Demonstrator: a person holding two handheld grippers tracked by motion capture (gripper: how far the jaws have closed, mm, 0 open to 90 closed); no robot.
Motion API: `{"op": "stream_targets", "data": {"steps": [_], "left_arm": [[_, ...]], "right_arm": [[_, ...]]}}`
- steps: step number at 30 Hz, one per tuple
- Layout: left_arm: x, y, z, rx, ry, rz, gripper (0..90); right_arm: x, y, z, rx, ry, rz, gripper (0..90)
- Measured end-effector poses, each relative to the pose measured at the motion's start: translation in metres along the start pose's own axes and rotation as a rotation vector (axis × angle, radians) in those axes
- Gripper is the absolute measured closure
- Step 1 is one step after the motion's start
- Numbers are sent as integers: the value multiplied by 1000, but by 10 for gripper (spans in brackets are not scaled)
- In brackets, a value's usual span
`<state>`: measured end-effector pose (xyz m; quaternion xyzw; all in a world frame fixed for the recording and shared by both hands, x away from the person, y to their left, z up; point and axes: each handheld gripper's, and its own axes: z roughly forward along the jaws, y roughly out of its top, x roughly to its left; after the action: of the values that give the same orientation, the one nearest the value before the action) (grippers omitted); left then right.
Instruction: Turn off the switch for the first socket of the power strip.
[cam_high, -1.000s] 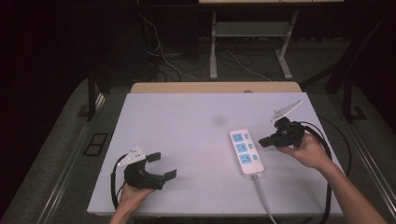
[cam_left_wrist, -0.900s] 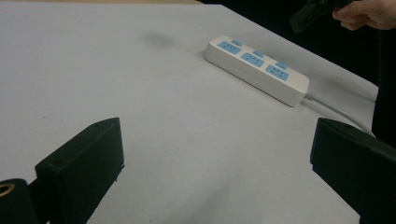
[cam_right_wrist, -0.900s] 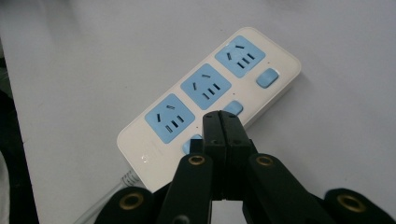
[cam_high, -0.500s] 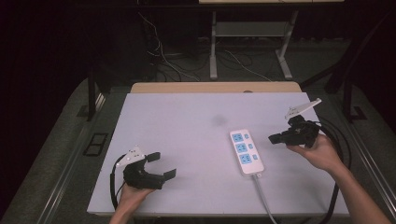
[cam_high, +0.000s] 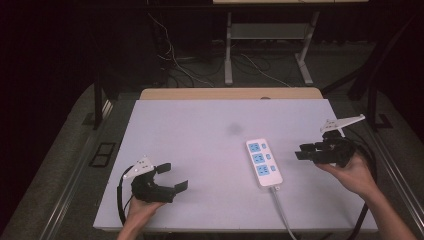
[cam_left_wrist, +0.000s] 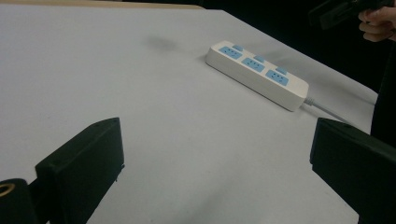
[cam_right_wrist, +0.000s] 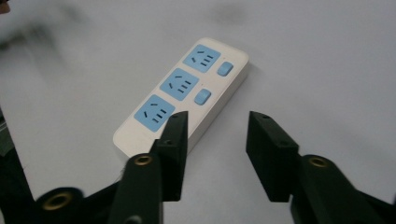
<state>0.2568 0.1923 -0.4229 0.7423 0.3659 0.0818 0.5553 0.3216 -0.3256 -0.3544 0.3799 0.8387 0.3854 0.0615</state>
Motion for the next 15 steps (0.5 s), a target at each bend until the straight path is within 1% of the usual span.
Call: {"op": "stream_targets", "data": {"steps": [6,8,9,11,13,14,15], "left_arm": [[0,0,-1,-5,1,-6,14],[0,0,-1,-6,2,-9,14],[0,0,-1,-6,2,-9,14],[0,0,-1,-6,2,-9,14],[0,0,-1,-6,2,-8,14],[0,0,-1,-6,2,-9,14],[0,0,-1,-6,2,-9,14]], "right_arm": [[3,-10,-6,-60,-41,66,253],[4,-14,-8,-83,-43,87,189],[5,-16,-8,-91,-48,95,180],[7,-20,-9,-106,-51,99,125],[9,-24,-9,-112,-53,108,118],[10,-26,-9,-113,-51,114,85],[11,-28,-8,-116,-46,120,28]]}}
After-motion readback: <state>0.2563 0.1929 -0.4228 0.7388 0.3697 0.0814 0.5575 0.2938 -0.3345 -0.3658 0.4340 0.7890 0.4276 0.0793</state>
